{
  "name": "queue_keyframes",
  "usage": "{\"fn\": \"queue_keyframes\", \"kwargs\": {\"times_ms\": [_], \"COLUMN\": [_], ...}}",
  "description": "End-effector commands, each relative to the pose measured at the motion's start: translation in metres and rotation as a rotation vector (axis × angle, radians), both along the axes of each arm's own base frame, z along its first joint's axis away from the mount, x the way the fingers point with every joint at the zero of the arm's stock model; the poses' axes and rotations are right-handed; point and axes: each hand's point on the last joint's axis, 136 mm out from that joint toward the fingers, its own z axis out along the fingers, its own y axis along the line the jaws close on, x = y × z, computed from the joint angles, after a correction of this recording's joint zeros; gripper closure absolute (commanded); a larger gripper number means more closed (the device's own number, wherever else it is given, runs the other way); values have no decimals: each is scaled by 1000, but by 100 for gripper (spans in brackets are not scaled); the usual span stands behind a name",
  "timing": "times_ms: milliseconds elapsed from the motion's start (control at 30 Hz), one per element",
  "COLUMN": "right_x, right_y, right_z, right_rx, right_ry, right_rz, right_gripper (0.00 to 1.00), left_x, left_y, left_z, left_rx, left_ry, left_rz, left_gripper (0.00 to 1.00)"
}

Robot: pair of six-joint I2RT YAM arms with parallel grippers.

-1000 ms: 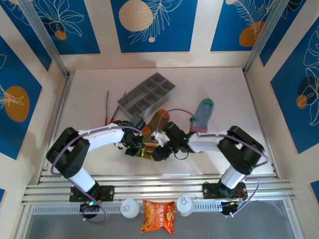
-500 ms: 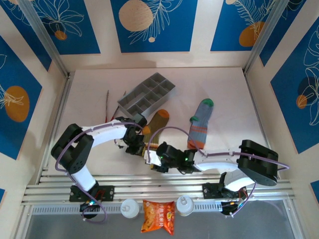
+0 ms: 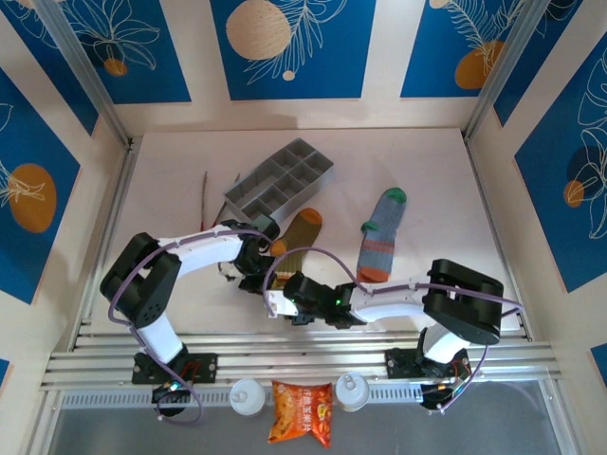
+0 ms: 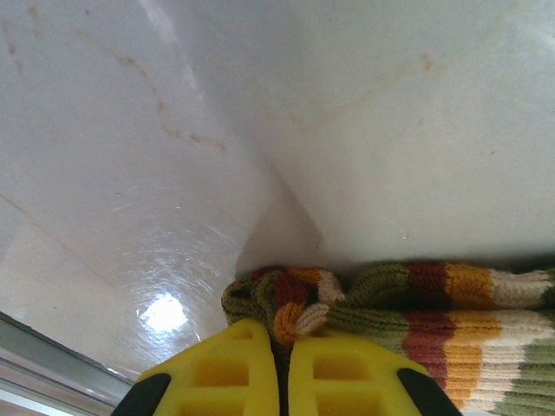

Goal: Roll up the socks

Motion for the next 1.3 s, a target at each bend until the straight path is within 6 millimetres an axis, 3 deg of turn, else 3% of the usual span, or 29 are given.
{"fn": "queue_keyframes", "kwargs": {"times_ms": [0, 333, 867, 1033, 1167, 1267], "right_x": [14, 21, 35, 36, 30, 26], "right_y": [4, -3, -14, -18, -25, -32], "right_z": [5, -5, -6, -17, -31, -40], "right_rx": [48, 137, 294, 244, 188, 151], "right_ry": [52, 349, 862, 959, 1006, 1026], "right_rz": [-108, -322, -574, -661, -722, -771], "right_gripper": [61, 68, 58, 66, 79, 94], "left_x": [-7, -4, -1, 4, 13, 23], "left_y": [18, 15, 13, 11, 10, 10], "left_z": [-15, -16, -17, -15, -7, 3], "left_rx": [87, 76, 63, 57, 51, 44], "left_ry": [50, 49, 42, 20, -30, -96], "left_rz": [1, -5, -1, -2, -12, -22], "left_gripper": [92, 92, 93, 93, 90, 82]}}
